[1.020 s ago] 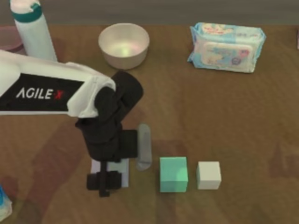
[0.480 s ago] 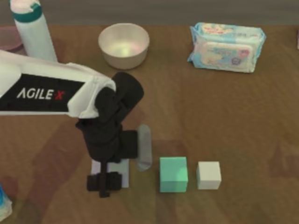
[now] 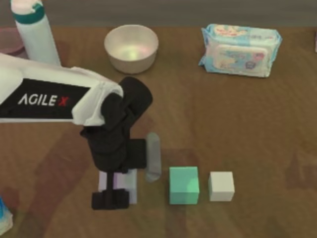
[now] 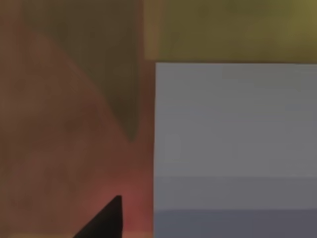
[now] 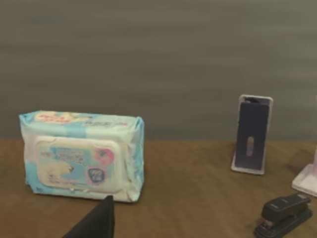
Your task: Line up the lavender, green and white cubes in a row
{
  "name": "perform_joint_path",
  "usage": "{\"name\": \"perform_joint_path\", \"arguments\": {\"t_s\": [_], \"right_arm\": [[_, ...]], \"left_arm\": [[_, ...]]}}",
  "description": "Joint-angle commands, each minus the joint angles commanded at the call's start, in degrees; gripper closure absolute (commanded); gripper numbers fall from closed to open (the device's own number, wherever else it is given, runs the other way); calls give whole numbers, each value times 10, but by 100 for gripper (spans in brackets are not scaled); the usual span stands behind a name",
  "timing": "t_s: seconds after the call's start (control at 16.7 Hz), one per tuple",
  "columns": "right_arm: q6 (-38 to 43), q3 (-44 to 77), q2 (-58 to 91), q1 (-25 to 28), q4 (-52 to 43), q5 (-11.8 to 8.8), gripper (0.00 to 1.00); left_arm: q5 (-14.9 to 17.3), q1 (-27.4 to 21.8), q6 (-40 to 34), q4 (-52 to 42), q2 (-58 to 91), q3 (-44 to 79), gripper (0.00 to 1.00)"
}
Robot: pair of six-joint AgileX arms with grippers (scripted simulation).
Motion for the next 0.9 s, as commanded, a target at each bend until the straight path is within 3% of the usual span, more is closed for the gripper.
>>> {"name": "perform_joint_path", "arguments": {"t_s": [0.36, 0.9], "right_arm": [[0, 0, 0, 0, 0, 0, 0], [0, 0, 0, 0, 0, 0, 0]], "left_arm": [[0, 2, 0, -10, -4, 7, 0], [0, 12, -1, -153, -69, 84, 0]]}}
